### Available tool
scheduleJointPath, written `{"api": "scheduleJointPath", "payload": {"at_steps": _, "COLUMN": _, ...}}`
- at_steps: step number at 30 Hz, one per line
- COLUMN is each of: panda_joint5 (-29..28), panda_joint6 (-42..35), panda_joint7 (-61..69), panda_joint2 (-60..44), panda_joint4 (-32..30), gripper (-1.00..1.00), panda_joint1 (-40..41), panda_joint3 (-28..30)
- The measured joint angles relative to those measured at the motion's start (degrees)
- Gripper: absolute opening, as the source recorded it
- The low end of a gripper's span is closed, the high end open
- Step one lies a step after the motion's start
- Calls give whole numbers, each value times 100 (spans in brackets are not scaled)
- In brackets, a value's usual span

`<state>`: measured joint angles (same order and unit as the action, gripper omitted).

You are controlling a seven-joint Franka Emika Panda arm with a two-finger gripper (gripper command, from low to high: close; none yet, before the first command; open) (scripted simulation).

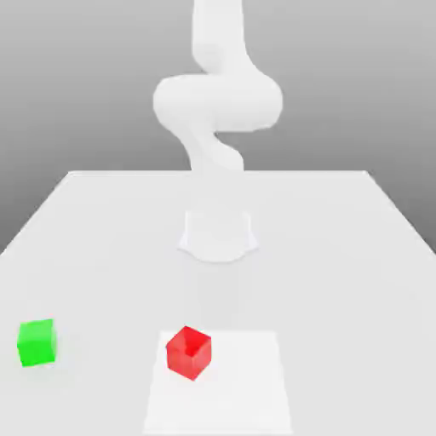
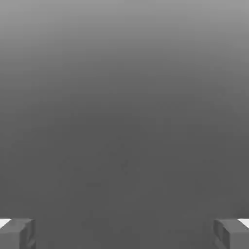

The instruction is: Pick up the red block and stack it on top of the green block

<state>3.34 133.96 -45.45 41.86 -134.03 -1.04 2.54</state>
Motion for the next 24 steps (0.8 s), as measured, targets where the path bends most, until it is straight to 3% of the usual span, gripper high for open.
{"api": "scheduleJointPath", "payload": {"at_steps": 7, "panda_joint5": 806, "panda_joint6": 589, "panda_joint7": 3, "panda_joint2": -1225, "panda_joint4": -631, "gripper": 0, "panda_joint1": -298, "panda_joint3": 495}}
{"api": "scheduleJointPath", "payload": {"at_steps": 14, "panda_joint5": 1291, "panda_joint6": 1169, "panda_joint7": -221, "panda_joint2": -2433, "panda_joint4": -1244, "gripper": 0, "panda_joint1": -430, "panda_joint3": 597}}
{"api": "scheduleJointPath", "payload": {"at_steps": 19, "panda_joint5": 1281, "panda_joint6": 1638, "panda_joint7": -637, "panda_joint2": -3201, "panda_joint4": -1699, "gripper": 0, "panda_joint1": -397, "panda_joint3": 533}}
{"api": "scheduleJointPath", "payload": {"at_steps": 24, "panda_joint5": 748, "panda_joint6": 2158, "panda_joint7": -1428, "panda_joint2": -3820, "panda_joint4": -2174, "gripper": 0, "panda_joint1": -232, "panda_joint3": 477}}
